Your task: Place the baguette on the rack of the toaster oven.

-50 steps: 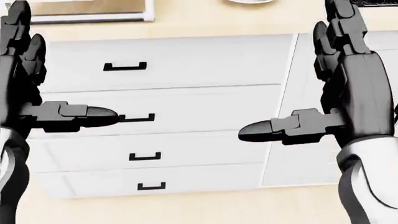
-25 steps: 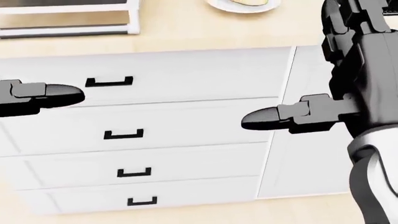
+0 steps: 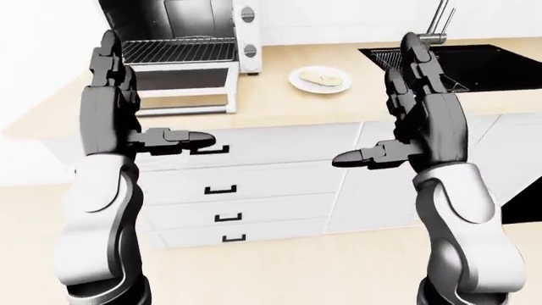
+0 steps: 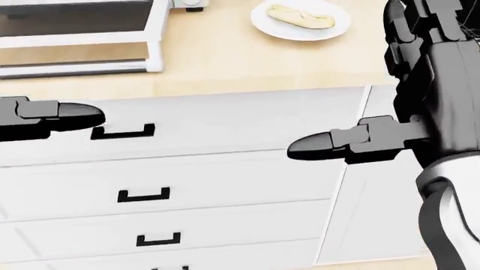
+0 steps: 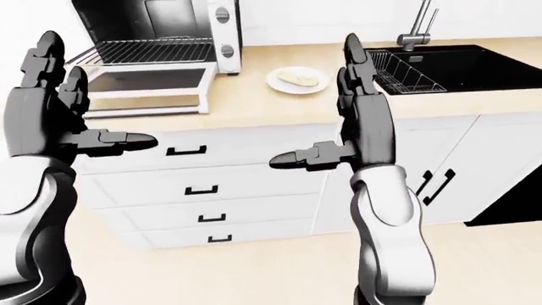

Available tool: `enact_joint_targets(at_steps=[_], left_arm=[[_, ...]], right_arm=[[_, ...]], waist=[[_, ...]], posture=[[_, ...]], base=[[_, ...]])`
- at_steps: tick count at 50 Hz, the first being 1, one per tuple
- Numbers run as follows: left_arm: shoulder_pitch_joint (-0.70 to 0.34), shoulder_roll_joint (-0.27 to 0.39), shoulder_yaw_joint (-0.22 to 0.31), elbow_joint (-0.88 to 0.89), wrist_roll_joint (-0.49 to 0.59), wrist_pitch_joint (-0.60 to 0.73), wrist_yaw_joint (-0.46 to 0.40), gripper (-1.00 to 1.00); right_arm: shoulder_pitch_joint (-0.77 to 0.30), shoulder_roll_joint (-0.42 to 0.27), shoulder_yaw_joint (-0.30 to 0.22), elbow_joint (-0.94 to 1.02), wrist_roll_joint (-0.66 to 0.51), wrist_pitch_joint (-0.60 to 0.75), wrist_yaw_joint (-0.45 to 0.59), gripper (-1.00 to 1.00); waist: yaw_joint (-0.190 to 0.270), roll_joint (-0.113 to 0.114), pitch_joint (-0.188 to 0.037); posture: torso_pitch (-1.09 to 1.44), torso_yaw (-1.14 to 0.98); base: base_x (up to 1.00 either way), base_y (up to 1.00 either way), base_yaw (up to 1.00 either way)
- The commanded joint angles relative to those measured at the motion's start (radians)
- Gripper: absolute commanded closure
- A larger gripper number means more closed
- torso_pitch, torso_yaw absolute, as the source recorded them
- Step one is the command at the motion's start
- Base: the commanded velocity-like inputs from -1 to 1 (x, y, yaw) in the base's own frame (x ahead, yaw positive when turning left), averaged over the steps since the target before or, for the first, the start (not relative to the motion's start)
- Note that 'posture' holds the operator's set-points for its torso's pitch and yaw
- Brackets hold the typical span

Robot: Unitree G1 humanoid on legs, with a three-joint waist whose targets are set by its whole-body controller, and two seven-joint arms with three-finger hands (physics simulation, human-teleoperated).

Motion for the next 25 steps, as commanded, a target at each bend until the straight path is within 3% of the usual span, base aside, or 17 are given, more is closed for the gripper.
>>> enact_joint_targets(at_steps=[1, 3, 5, 6, 7, 8, 10, 14, 16, 18, 19, 20, 21, 25], left_arm=[[-0.033, 0.008, 0.0, -0.025, 0.003, -0.026, -0.003, -1.0], [-0.037, 0.01, -0.001, -0.025, 0.006, -0.025, -0.006, -1.0], [-0.041, 0.012, 0.0, -0.029, 0.008, -0.019, -0.008, -1.0], [-0.046, 0.011, -0.001, -0.031, 0.007, -0.013, -0.008, -1.0], [-0.046, 0.01, -0.002, -0.034, 0.008, -0.013, -0.007, -1.0], [-0.045, 0.007, -0.004, -0.034, 0.008, -0.012, -0.008, -1.0], [-0.041, 0.006, -0.006, -0.034, 0.012, -0.014, -0.01, -1.0], [-0.043, 0.001, -0.011, -0.037, 0.013, -0.013, -0.006, -1.0], [-0.044, -0.001, -0.013, -0.037, 0.017, -0.013, -0.01, -1.0], [-0.045, 0.0, -0.012, -0.042, 0.019, -0.006, -0.012, -1.0], [-0.046, -0.003, -0.008, -0.047, 0.015, -0.001, -0.012, -1.0], [-0.043, -0.001, -0.01, -0.047, 0.018, -0.003, -0.012, -1.0], [-0.04, -0.003, -0.011, -0.049, 0.019, -0.004, -0.012, -1.0], [-0.039, -0.003, -0.011, -0.056, 0.019, 0.0, -0.012, -1.0]], right_arm=[[-0.024, -0.008, -0.008, -0.019, -0.013, -0.027, 0.002, -1.0], [-0.024, -0.009, -0.006, -0.018, -0.018, -0.028, 0.008, -1.0], [-0.025, -0.005, -0.009, -0.018, -0.018, -0.029, 0.01, -1.0], [-0.025, -0.006, -0.009, -0.014, -0.02, -0.033, 0.012, -1.0], [-0.027, -0.003, -0.011, -0.014, -0.017, -0.032, 0.012, -1.0], [-0.028, -0.002, -0.012, -0.016, -0.016, -0.031, 0.011, -1.0], [-0.022, -0.001, -0.011, -0.015, -0.015, -0.035, 0.01, -1.0], [-0.023, -0.001, -0.009, -0.014, -0.015, -0.038, 0.011, -1.0], [-0.018, 0.001, 0.0, -0.009, -0.021, -0.046, 0.014, -1.0], [-0.017, 0.0, -0.008, -0.018, -0.02, -0.039, 0.018, -1.0], [-0.016, 0.001, -0.007, -0.019, -0.02, -0.039, 0.018, -1.0], [-0.014, 0.002, -0.004, -0.018, -0.022, -0.042, 0.018, -1.0], [-0.011, 0.004, -0.003, -0.018, -0.023, -0.044, 0.018, -1.0], [-0.006, 0.005, -0.012, -0.033, -0.017, -0.032, 0.02, -1.0]], waist=[[-0.002, 0.003, -0.011], [0.004, -0.028, -0.014], [0.005, -0.092, -0.032], [-0.006, -0.054, -0.019], [-0.001, -0.072, -0.015], [-0.008, -0.07, -0.015], [-0.012, -0.059, -0.018], [-0.019, -0.02, -0.003], [-0.025, 0.011, -0.005], [-0.03, 0.067, -0.025], [-0.025, 0.057, -0.03], [-0.018, 0.055, -0.021], [-0.02, 0.063, -0.013], [-0.007, 0.028, -0.016]], posture=[[0.0, 0.0], [0.0, 0.0], [0.0, 0.0], [0.0, 0.0], [0.0, 0.0], [0.0, 0.0], [0.0, 0.0], [0.0, 0.0], [0.0, 0.0], [0.0, 0.0], [0.0, 0.0], [0.0, 0.0], [0.0, 0.0], [0.0, 0.0]], base=[[0.26, 0.0, 0.0], [0.26, 0.02, 0.0], [0.26, 0.03, 0.0], [0.25, 0.03, 0.0], [0.25, 0.03, 0.0], [0.25, 0.05, 0.0], [0.26, 0.03, 0.0], [0.26, 0.04, 0.0], [0.26, 0.04, 0.0], [0.25, 0.04, 0.0], [0.26, 0.05, 0.0], [0.26, 0.03, 0.0], [0.27, 0.04, 0.0], [0.25, 0.04, 0.0]])
